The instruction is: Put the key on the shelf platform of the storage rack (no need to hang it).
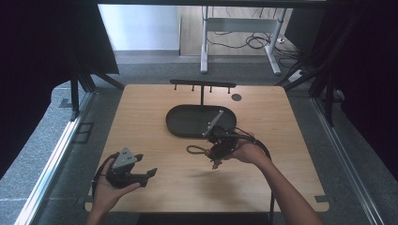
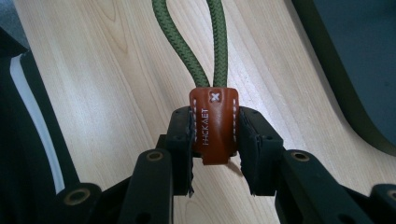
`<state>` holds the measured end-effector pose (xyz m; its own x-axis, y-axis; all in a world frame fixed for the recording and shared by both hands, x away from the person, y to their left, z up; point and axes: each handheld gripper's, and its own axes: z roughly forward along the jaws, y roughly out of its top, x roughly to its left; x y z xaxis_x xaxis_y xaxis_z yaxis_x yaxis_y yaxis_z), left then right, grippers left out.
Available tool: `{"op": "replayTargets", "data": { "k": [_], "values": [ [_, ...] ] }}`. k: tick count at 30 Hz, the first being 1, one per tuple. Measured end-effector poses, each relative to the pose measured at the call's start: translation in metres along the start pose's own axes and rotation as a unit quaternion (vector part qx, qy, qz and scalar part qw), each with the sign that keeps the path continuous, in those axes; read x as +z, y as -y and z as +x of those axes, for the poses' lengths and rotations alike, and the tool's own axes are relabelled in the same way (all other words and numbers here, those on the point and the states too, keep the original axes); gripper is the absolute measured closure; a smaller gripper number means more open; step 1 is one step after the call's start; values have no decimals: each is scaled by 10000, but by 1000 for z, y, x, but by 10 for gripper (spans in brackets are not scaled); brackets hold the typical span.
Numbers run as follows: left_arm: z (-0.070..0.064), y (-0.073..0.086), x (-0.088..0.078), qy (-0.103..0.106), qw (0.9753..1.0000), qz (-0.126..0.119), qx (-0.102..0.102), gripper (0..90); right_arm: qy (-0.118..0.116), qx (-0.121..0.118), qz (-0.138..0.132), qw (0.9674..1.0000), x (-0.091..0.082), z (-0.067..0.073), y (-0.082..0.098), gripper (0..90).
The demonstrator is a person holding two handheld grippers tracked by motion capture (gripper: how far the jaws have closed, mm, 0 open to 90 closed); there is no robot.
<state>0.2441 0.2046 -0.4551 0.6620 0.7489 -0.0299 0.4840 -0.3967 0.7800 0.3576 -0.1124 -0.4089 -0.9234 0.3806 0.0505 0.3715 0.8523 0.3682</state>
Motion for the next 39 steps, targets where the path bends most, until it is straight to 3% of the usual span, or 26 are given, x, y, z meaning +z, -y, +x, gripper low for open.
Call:
{"op": "replayTargets", "data": {
  "k": [11, 39],
  "values": [
    [-1, 0, 2, 10, 10000, 36, 28, 263, 46, 22, -71, 10000, -8, -1, -1, 669],
    [-3, 0, 4, 35, 10000, 62, 53, 263, 243, 253, -132, 9993, -27, -21, -8, 668]
  ]
}}
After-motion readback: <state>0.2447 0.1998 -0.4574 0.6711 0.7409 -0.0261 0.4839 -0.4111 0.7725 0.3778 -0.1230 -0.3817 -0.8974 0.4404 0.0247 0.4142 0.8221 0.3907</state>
